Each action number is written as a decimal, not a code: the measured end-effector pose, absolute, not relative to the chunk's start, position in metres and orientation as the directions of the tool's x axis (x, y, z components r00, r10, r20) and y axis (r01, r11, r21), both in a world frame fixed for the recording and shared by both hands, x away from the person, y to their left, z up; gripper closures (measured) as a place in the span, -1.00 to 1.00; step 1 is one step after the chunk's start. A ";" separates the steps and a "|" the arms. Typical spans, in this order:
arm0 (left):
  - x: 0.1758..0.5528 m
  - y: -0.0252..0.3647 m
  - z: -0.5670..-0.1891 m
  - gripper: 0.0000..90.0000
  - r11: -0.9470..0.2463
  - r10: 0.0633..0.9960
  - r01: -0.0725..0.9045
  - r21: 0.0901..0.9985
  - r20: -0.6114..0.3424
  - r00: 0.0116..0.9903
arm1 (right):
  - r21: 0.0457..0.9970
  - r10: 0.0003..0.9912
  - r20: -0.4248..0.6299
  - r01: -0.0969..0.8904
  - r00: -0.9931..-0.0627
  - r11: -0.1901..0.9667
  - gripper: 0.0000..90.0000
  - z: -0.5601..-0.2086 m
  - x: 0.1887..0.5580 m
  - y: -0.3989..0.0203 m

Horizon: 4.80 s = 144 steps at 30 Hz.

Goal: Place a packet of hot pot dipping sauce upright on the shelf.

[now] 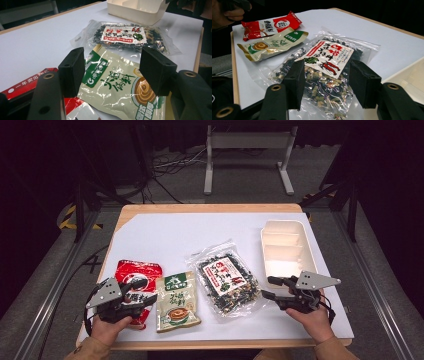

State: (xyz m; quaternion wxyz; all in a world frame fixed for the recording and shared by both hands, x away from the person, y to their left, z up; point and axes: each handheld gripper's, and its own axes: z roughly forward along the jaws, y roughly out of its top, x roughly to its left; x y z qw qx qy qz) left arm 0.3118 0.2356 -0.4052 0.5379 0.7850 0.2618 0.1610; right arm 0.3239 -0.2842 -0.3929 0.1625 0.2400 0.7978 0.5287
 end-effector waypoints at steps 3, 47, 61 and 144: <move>0.312 0.235 -0.405 -0.18 -0.283 0.592 0.242 0.928 -0.029 0.805 | 0.920 0.548 -0.004 0.211 -0.837 0.330 0.03 -0.392 0.324 -0.282; 0.312 0.237 -0.405 -0.18 -0.271 0.602 0.246 0.931 -0.035 0.798 | 0.895 0.387 -0.043 0.137 -0.921 0.425 -0.38 -0.345 0.366 -0.169; 0.312 0.238 -0.405 -0.18 -0.272 0.607 0.247 0.930 -0.033 0.794 | 0.871 0.345 -0.047 0.130 -0.938 0.473 -0.38 -0.342 0.379 -0.140; 0.297 0.256 -0.409 -0.18 -0.249 0.670 0.286 0.925 -0.049 0.741 | 0.531 0.159 0.231 0.261 -0.960 0.806 0.48 -0.401 0.462 -0.035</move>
